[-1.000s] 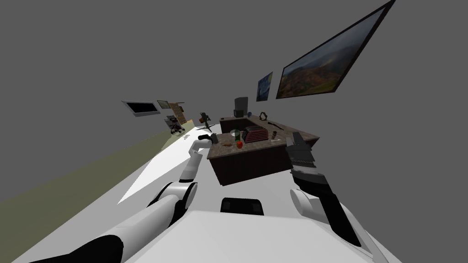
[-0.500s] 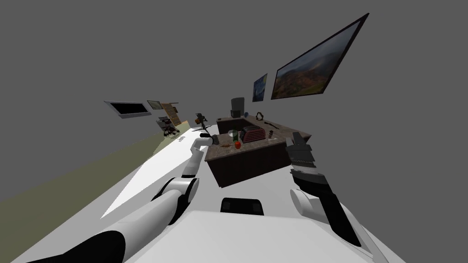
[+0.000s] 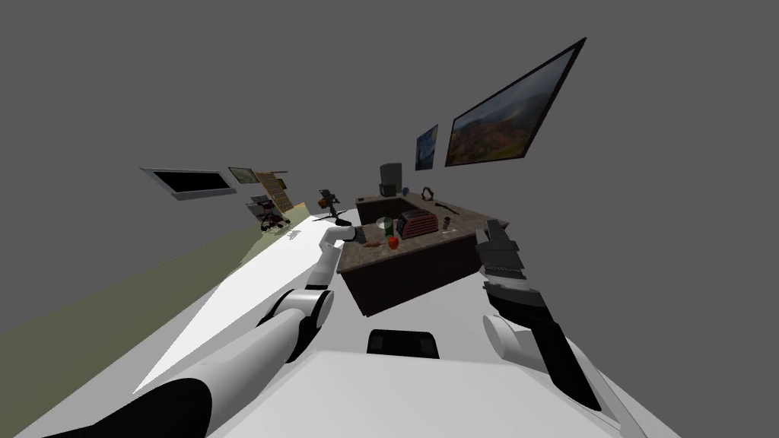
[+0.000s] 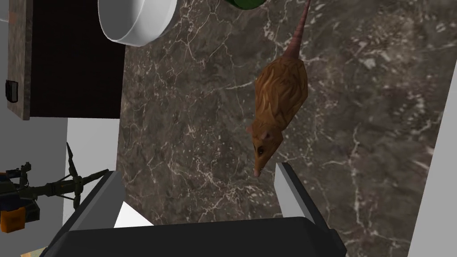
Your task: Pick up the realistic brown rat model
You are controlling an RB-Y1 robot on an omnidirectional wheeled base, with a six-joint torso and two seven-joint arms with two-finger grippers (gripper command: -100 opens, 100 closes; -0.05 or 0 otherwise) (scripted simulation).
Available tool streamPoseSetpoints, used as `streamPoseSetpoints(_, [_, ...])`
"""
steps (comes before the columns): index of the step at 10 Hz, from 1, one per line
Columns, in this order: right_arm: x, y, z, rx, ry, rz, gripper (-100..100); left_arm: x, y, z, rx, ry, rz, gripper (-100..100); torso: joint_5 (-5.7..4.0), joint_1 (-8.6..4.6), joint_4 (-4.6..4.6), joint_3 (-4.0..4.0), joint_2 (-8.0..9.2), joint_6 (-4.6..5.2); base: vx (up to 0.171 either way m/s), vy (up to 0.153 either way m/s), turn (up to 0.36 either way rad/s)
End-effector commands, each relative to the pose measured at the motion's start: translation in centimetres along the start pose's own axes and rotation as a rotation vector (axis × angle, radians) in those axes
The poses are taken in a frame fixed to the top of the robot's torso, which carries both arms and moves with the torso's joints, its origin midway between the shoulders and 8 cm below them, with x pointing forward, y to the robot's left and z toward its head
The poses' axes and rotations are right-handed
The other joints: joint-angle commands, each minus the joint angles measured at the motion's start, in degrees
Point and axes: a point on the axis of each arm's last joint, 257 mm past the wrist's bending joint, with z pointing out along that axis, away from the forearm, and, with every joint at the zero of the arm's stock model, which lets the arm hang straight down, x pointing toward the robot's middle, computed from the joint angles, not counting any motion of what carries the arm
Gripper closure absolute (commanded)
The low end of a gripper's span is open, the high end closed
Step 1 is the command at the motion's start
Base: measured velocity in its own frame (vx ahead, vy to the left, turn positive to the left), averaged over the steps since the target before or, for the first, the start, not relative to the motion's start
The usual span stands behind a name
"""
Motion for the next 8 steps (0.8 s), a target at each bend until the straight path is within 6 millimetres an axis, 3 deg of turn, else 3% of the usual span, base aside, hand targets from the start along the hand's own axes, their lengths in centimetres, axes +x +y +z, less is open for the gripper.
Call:
streamPoseSetpoints(1, [0.0, 0.0, 0.0, 0.000, 0.000, 0.000, 0, -0.2, 1.0, 0.0, -0.048, -0.014, -0.010, -100, 0.00, 0.00, 0.00, 0.00, 0.00, 0.00, 0.036, 0.030, -0.087])
streamPoseSetpoints(8, [0.0, 0.0, 0.0, 0.000, 0.000, 0.000, 0, -1.3, 5.2, 0.1, -0.249, -0.075, -0.053, -100, 0.00, 0.02, -0.01, -0.04, -0.06, -0.02, 0.039, 0.025, -0.100])
